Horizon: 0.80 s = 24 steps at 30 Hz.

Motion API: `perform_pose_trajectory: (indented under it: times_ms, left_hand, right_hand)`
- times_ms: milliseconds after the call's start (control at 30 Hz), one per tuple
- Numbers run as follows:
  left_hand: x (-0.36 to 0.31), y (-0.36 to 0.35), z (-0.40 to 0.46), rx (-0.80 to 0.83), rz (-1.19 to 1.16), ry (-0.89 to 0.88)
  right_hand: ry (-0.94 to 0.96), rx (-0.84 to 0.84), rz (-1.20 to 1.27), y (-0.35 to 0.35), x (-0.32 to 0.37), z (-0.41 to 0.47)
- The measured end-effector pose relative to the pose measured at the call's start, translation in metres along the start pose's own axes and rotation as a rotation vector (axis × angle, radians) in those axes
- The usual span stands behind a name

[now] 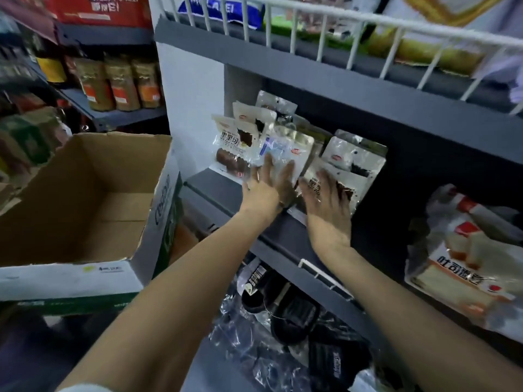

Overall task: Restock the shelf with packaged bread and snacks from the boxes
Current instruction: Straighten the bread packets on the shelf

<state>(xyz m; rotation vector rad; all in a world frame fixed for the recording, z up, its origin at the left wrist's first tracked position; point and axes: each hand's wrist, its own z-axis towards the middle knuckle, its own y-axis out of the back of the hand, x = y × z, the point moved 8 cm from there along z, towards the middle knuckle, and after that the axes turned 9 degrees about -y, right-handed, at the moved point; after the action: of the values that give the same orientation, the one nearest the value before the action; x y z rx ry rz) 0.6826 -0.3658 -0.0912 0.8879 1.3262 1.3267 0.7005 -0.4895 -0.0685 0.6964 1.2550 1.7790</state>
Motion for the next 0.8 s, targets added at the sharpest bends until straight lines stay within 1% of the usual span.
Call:
perform_pose_trajectory:
  times_ms: [100,133,167,200,300,333,367,400,433,500,533,567,633,667,733,800]
  left_hand:
    - [-0.01,-0.005,0.013,-0.072,0.285,-0.192]
    - [-0.015,-0.007,0.013,-0.08,0.343,-0.25]
    - [-0.016,-0.007,0.011,-0.084,0.346,-0.27]
    - [-0.015,-0.006,0.011,-0.085,0.304,-0.269]
    - [0.001,-0.001,0.008,-0.146,-0.091,-0.137]
    - [0.004,0.004,0.007,-0.186,-0.163,-0.137]
    - [0.005,0.012,0.004,-0.233,-0.161,-0.157]
    - [0.008,0.02,0.001,-0.297,-0.133,-0.174]
    - [0.013,0.03,-0.005,-0.368,-0.139,-0.156]
    - [0.029,0.049,-0.015,-0.504,-0.211,-0.073]
    - [0.04,0.053,-0.019,-0.546,-0.266,0.003]
    - [0.054,0.054,-0.021,-0.554,-0.35,0.111]
    - [0.078,0.045,-0.02,-0.484,-0.557,0.296]
    - [0.085,0.037,-0.016,-0.414,-0.66,0.337]
    - [0.086,0.024,-0.005,-0.253,-0.757,0.302]
    - [0.084,0.018,0.001,-0.169,-0.748,0.241]
  right_hand:
    - [-0.079,-0.049,-0.007,-0.006,-0.014,0.011]
    - [-0.108,-0.037,-0.014,-0.008,-0.019,0.015]
    - [-0.125,-0.014,-0.019,-0.011,-0.021,0.018]
    - [-0.134,0.009,-0.03,-0.012,-0.021,0.02]
    - [-0.152,0.036,-0.044,-0.01,-0.015,0.023]
    - [-0.17,0.044,-0.02,-0.007,-0.012,0.023]
    - [-0.189,0.037,0.03,-0.004,-0.008,0.023]
    - [-0.195,-0.014,0.101,0.004,-0.004,0.022]
    - [-0.183,-0.109,0.164,0.015,0.001,0.02]
    - [-0.075,-0.287,0.213,0.034,0.019,0.018]
    - [0.013,-0.314,0.201,0.037,0.032,0.019]
    - [0.102,-0.307,0.161,0.036,0.046,0.022]
    - [0.205,-0.286,0.047,0.028,0.067,0.03]
    - [0.225,-0.274,0.003,0.02,0.072,0.036]
    - [0.241,-0.22,-0.02,0.003,0.078,0.044]
    - [0.236,-0.243,-0.004,-0.006,0.079,0.048]
